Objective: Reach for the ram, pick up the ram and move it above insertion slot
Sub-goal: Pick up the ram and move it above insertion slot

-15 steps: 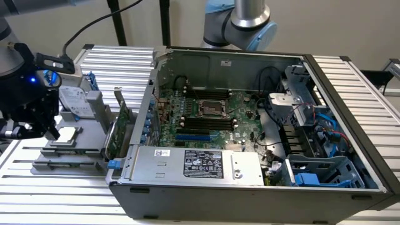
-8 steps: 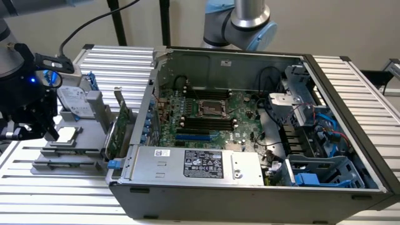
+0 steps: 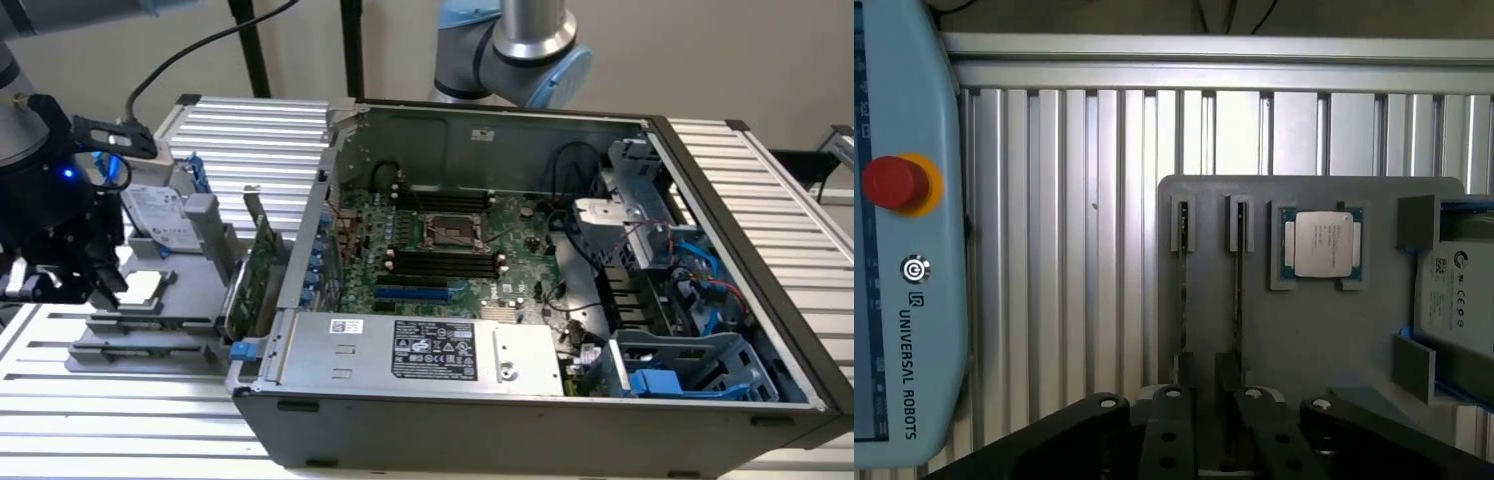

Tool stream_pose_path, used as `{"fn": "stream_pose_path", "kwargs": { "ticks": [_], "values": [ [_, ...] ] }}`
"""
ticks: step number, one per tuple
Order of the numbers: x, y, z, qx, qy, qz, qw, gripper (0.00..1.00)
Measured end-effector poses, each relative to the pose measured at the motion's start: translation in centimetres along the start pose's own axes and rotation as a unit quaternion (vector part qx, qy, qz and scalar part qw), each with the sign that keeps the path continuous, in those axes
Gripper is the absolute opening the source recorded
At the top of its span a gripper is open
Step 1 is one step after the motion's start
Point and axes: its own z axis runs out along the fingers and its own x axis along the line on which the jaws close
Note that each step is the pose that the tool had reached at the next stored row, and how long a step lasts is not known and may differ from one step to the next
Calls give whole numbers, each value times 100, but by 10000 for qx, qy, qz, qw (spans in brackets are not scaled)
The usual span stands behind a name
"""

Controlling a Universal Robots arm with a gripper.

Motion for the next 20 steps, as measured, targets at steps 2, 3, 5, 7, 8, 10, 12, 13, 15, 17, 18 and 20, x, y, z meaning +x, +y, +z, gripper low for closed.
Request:
{"fn": "stream_pose_path", "kwargs": {
  "ticks": [2, 3, 5, 7, 8, 10, 12, 13, 15, 17, 18, 20],
  "values": [
    [1, 0, 0, 0, 0, 0, 10000, 36],
    [1, 0, 1, 0, 0, -1, 10000, 36],
    [2, 0, 18, 1, 0, -1, 10000, 42],
    [3, -1, 53, 0, 2, 0, 10000, 42],
    [5, -2, 72, 1, 1, 0, 10000, 42],
    [10, -3, 109, 0, 2, -2, 10000, 42],
    [18, -4, 145, 1, 1, -5, 10000, 42],
    [22, -5, 163, 1, 1, -8, 10000, 42],
    [33, -4, 198, 0, 2, -15, 10000, 42],
    [46, -4, 235, 0, 2, -28, 10000, 42],
    [54, -4, 253, -1, 3, -36, 10000, 42],
    [69, -5, 289, 0, 3, -52, 10000, 42]
  ]
}}
